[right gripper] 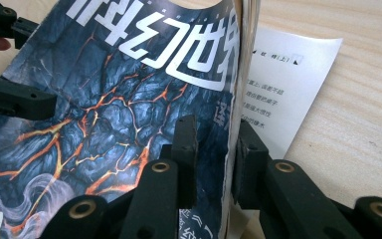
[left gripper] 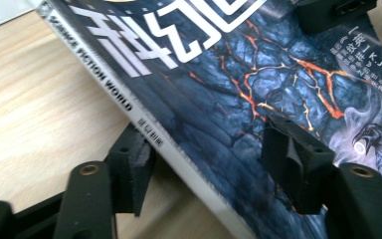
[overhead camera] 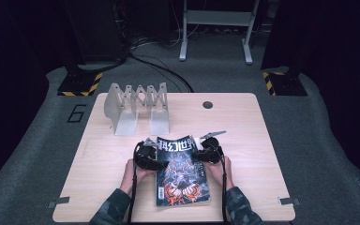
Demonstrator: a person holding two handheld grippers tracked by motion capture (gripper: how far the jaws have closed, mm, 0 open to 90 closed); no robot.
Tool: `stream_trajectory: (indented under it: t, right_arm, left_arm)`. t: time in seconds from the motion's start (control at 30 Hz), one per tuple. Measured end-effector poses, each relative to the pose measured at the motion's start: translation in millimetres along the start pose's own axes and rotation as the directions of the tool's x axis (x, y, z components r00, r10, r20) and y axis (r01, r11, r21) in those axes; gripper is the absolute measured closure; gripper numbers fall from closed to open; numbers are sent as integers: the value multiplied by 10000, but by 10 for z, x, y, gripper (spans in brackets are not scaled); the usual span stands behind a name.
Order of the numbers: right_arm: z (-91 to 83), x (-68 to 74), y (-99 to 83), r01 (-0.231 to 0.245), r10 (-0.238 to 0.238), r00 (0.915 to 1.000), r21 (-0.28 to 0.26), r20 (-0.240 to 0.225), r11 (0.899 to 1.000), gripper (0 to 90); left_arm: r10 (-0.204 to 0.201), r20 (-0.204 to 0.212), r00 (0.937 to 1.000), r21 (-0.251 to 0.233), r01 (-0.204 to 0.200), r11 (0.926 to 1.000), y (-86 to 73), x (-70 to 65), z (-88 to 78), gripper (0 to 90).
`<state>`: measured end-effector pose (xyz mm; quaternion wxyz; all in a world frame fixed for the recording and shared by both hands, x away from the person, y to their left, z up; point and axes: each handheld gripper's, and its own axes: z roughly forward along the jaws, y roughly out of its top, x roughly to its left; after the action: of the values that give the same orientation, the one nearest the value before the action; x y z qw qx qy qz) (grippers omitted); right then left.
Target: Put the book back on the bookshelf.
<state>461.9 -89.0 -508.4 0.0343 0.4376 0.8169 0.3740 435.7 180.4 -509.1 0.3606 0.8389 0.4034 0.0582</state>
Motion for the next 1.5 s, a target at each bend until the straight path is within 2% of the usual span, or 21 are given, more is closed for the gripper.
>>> stream_trajectory:
  t: [0.07, 0.17, 0.3, 0.37, 0.47, 0.5, 0.53, 0.63, 0.83, 0.93, 0.97, 1.1, 1.13, 1.17, 1.23, 1.27, 1.33, 1.4, 1.43, 1.47, 1.5]
  right_arm:
    - [0, 9, -1, -67, 67, 10000, 22, 9, 10000, 757]
    - [3, 8, 1, -61, 61, 10000, 2, 20, 10000, 759]
    - [3, 0, -2, -2, 2, 10000, -32, -6, 10000, 759]
    - [2, 11, -5, -73, 73, 10000, -27, 8, 10000, 759]
    - [3, 11, -2, 66, -66, 9999, -39, 76, 10000, 753]
    - [7, 9, 2, 105, -105, 9999, -55, 53, 9999, 743]
    - [6, 7, 8, 138, -138, 9999, 14, 6, 9999, 735]
    - [18, 18, 16, -51, 51, 9999, 15, -111, 10000, 724]
    - [18, 1, 27, 152, -152, 9997, -5, -194, 9999, 685]
    - [3, -11, 27, -41, 41, 9994, 18, -329, 10000, 617]
    - [-4, -21, 26, -59, 59, 9993, 1, -362, 10000, 593]
    - [-43, -58, 26, -174, 174, 9990, 9, -406, 9998, 468]
    - [-49, -60, 30, -152, 156, 9986, 86, -512, 9998, 437]
    - [-57, -58, 35, -120, 128, 9984, 155, -555, 9998, 406]
    - [-67, -55, 45, -53, 64, 9992, 283, -391, 9996, 328]
    - [-69, -68, 52, 76, -64, 9996, 458, -266, 9989, 323]
    - [-67, -75, 48, 52, -38, 9995, 444, -301, 9990, 319]
    - [-61, -108, 44, -57, 75, 9991, 446, -412, 9990, 284]
    - [-54, -113, 41, -138, 158, 9985, 382, -519, 9992, 275]
    - [-49, -111, 43, -194, 217, 9986, 460, -489, 9988, 267]
    - [-38, -111, 44, -208, 232, 9981, 438, -563, 9988, 265]
  left_arm:
    - [-261, 313, 9992, -60, 263, 9996, 31, 13, 18, 357]
    - [-264, 297, 9992, 59, 262, 9996, 89, 11, 49, 356]
    - [-26, 183, 9998, 207, 22, 9998, 117, -19, 111, 364]
    - [-112, 215, 9997, 216, 108, 9997, 121, -37, 112, 385]
    - [271, 215, 9994, 204, -275, 9994, 133, -68, 76, 426]
    - [271, 215, 9994, 204, -275, 9994, 133, -68, 76, 457]
    - [635, 170, 9978, 78, -637, 9979, 147, -88, 28, 487]
    - [841, 106, 9964, 23, -841, 9965, 153, -117, -11, 537]
    - [915, 191, 9956, -276, -910, 9955, 151, -131, -61, 591]
    - [920, 399, 9950, -727, -890, 9934, 139, -136, -110, 619]
    - [888, 459, 9950, -929, -842, 9921, 134, -144, -127, 630]
    - [1199, 319, 9923, -1535, -1137, 9816, 130, -185, -210, 665]
    - [1151, 404, 9925, -1623, -1071, 9809, 126, -202, -235, 673]
    - [1303, 220, 9912, -1821, -1242, 9754, 120, -211, -253, 681]
    - [1310, 273, 9910, -2134, -1223, 9693, 96, -223, -290, 696]
    - [1382, 229, 9901, -2285, -1294, 9649, 85, -220, -306, 702]
    - [1262, 259, 9917, -2335, -1167, 9653, 71, -228, -321, 708]
    - [1291, 226, 9914, -2472, -1196, 9616, 41, -233, -347, 711]
    - [1427, 172, 9896, -2578, -1335, 9569, 38, -229, -356, 712]
    - [1283, 259, 9914, -2700, -1166, 9558, 28, -244, -363, 713]
    - [1381, 245, 9901, -2798, -1258, 9518, 25, -248, -374, 716]
